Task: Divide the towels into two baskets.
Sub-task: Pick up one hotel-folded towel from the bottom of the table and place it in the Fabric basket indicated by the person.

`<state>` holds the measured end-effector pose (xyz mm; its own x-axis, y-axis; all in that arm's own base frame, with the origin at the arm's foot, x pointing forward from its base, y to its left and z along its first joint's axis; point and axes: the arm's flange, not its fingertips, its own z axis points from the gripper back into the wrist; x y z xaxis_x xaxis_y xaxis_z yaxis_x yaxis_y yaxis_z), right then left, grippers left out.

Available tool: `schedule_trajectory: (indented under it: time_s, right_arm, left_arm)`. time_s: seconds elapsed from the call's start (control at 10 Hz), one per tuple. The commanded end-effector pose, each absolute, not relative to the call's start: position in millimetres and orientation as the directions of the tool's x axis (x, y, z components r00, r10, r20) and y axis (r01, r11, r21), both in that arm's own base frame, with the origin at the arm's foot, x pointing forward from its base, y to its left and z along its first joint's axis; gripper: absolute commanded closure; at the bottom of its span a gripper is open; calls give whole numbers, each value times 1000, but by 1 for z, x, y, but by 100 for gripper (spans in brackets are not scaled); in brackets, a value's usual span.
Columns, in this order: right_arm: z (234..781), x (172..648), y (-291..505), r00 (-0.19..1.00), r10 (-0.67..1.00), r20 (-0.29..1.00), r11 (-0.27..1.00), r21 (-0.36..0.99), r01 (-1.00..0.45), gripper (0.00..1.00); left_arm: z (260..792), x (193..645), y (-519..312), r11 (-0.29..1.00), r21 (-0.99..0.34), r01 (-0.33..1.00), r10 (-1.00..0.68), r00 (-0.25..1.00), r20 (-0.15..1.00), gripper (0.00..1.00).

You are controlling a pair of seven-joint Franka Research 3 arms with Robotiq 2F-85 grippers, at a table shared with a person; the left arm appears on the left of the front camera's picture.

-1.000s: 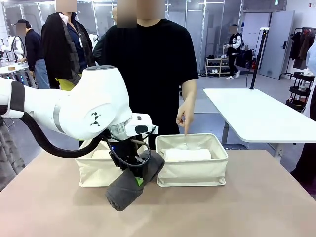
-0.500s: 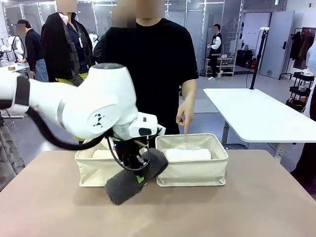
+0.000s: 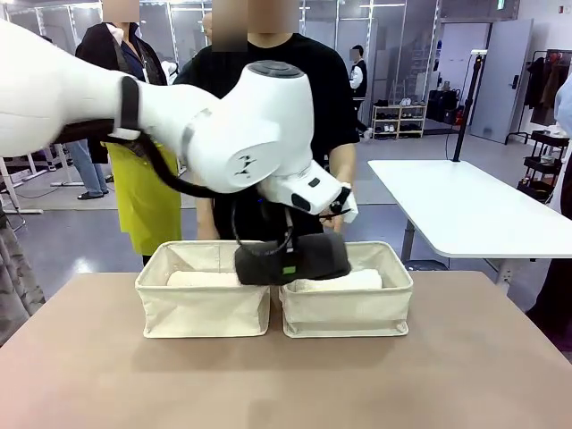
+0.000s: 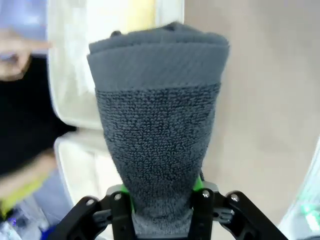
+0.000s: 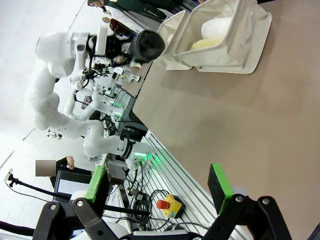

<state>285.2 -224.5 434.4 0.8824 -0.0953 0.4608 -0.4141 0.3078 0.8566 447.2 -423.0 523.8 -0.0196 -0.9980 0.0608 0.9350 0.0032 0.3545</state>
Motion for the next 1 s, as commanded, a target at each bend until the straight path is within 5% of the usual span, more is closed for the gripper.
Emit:
schedule_trajectory:
  time_s: [0.0, 0.2, 0.9]
  right_arm:
    - [436, 284, -223, 871, -107, 479, 298, 852, -432, 0]
    - [436, 284, -223, 871, -107, 479, 298, 852, -432, 0]
    - [436, 284, -223, 871, -107, 479, 298, 852, -432, 0]
  left_arm:
    - [529, 498, -457, -133, 356, 925, -983, -170, 75, 53]
    - [507, 542, -486, -165, 319, 933, -985, -174, 0, 53]
    - [482, 582, -507, 24, 258, 966, -998, 6, 68, 53]
